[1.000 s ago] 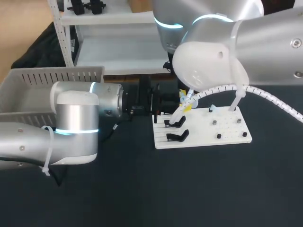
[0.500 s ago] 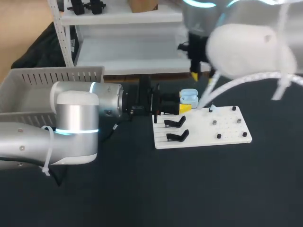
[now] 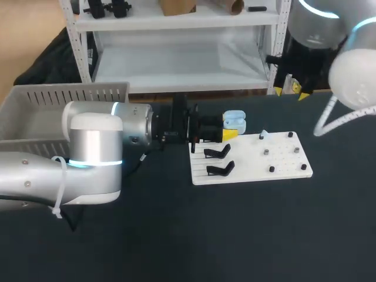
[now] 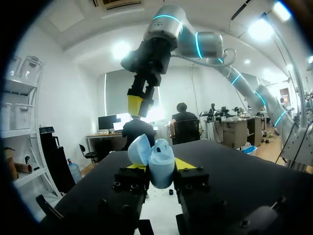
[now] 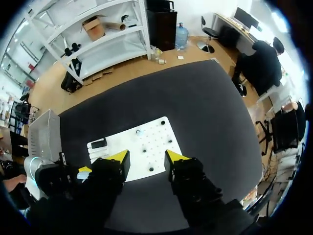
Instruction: Pick up each earbud case from the left stands, insert the matching earbuds, close the lid, and place the case in the box.
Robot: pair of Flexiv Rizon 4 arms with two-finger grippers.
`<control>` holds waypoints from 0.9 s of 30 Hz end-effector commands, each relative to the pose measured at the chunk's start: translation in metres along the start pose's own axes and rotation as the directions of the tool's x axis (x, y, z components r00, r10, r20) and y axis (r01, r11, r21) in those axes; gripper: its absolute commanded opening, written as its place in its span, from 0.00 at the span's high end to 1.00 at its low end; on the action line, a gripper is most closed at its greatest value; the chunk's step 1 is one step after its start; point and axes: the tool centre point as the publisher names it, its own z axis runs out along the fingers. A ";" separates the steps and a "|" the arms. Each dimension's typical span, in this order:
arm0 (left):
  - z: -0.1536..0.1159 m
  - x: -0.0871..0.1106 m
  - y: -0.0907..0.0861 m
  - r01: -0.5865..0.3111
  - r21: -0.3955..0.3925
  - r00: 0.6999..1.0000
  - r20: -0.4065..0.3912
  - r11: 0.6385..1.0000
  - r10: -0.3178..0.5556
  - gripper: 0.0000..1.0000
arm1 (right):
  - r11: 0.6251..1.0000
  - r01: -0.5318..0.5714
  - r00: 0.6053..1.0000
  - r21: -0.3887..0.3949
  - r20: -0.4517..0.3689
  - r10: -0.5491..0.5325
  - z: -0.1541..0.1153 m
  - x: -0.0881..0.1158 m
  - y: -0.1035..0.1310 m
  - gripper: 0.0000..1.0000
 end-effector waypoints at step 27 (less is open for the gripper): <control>0.000 0.001 0.000 -0.002 0.000 1.000 0.003 1.000 0.002 1.00 | 0.996 -0.069 0.987 -0.050 -0.149 0.061 0.110 0.011 -0.003 0.51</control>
